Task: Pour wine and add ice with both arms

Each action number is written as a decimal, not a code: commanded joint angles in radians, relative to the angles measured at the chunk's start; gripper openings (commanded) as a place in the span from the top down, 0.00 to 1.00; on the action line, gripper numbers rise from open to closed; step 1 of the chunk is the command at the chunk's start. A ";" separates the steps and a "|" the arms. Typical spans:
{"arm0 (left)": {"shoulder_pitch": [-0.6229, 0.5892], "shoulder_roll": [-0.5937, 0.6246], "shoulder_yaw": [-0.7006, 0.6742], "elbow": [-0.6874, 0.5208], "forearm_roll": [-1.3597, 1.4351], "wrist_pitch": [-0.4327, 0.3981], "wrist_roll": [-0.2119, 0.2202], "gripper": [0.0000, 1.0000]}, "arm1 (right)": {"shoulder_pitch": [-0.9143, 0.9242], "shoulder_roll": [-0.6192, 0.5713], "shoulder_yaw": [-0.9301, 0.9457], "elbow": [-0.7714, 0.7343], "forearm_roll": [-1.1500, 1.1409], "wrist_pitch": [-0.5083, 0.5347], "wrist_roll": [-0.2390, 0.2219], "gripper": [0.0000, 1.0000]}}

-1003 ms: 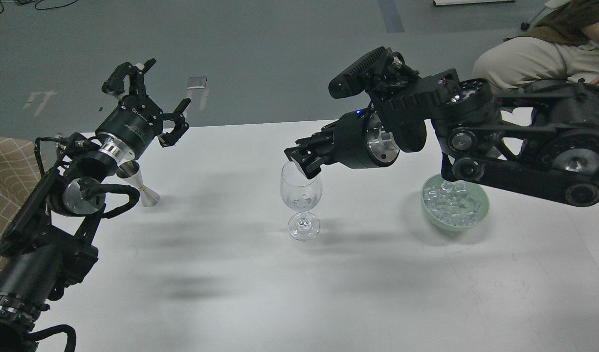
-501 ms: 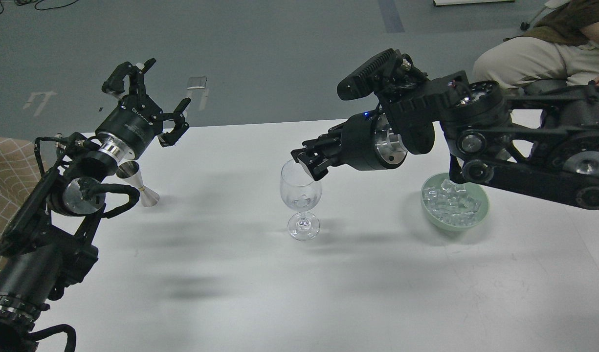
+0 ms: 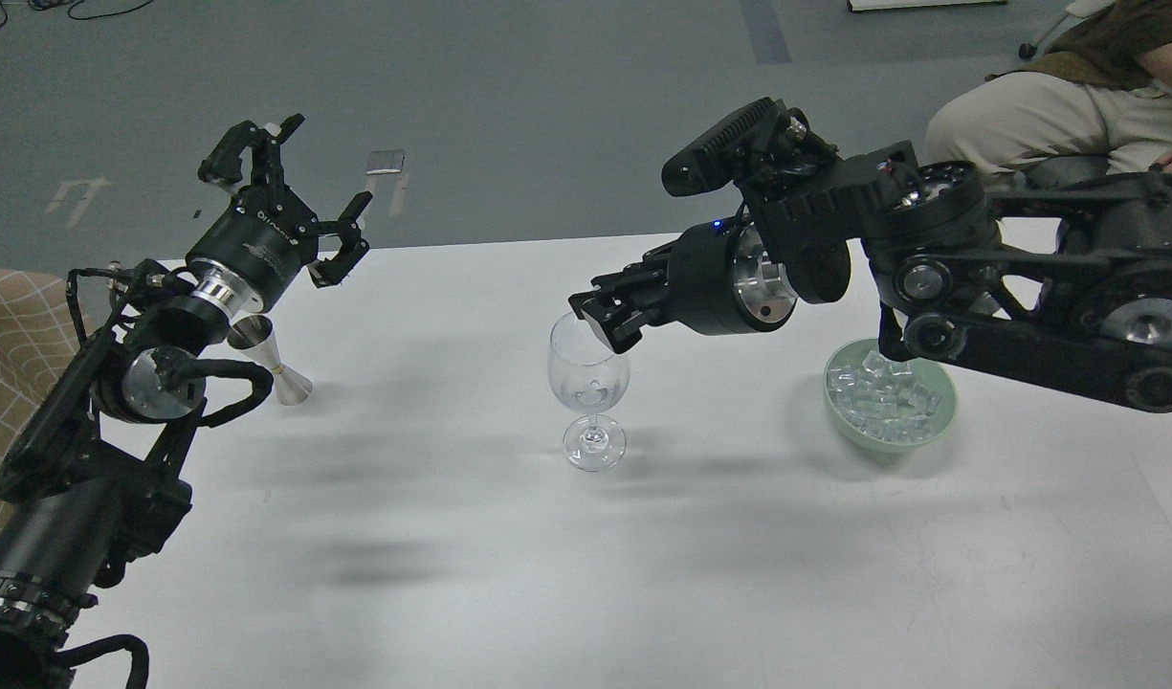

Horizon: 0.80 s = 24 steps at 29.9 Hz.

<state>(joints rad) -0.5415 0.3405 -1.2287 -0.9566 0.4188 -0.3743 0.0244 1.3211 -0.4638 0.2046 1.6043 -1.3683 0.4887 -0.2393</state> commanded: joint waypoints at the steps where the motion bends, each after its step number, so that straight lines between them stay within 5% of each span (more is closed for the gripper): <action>1: 0.000 0.000 0.000 0.001 0.000 0.000 0.000 0.02 | 0.000 0.001 0.001 -0.001 0.000 0.000 0.000 0.42; 11: 0.000 0.000 0.000 -0.001 0.000 0.002 0.000 0.02 | 0.000 0.002 0.026 -0.001 0.000 0.000 0.000 0.30; 13: 0.000 -0.002 0.002 0.001 0.000 0.002 0.000 0.02 | 0.000 0.002 0.039 -0.004 0.000 0.000 0.002 0.23; 15: 0.000 -0.002 0.002 0.001 0.000 0.002 0.000 0.02 | -0.006 0.002 0.065 -0.012 0.001 0.000 0.008 0.06; 24: 0.000 -0.002 0.003 -0.001 0.000 -0.001 0.000 0.02 | -0.098 0.001 0.223 -0.017 0.083 0.000 0.012 0.00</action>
<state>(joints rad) -0.5415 0.3391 -1.2256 -0.9563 0.4182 -0.3729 0.0245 1.2597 -0.4630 0.3704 1.5883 -1.3365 0.4887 -0.2275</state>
